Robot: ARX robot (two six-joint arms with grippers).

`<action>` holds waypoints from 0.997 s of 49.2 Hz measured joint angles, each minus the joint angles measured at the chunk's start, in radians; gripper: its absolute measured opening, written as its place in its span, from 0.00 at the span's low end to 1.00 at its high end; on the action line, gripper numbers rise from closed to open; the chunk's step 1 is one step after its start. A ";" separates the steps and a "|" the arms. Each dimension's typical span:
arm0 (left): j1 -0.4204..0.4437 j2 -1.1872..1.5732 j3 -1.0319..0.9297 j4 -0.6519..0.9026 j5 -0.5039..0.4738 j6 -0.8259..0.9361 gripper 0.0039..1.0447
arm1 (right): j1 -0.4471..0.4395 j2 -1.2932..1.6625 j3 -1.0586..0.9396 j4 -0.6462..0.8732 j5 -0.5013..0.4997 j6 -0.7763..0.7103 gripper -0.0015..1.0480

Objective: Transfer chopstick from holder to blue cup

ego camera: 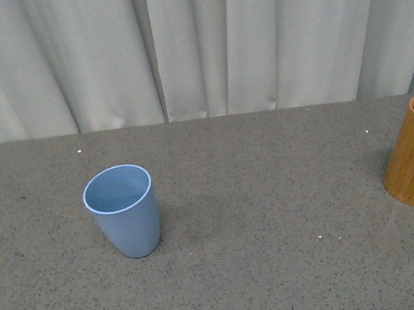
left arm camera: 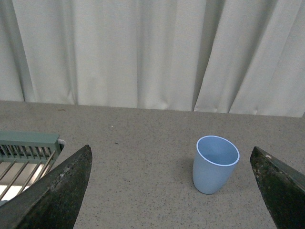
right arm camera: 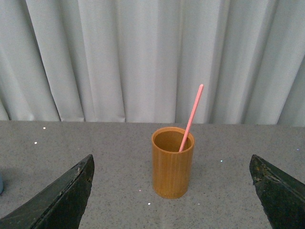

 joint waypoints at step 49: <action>0.000 0.000 0.000 0.000 0.000 0.000 0.94 | 0.000 0.000 0.000 0.000 0.000 0.000 0.91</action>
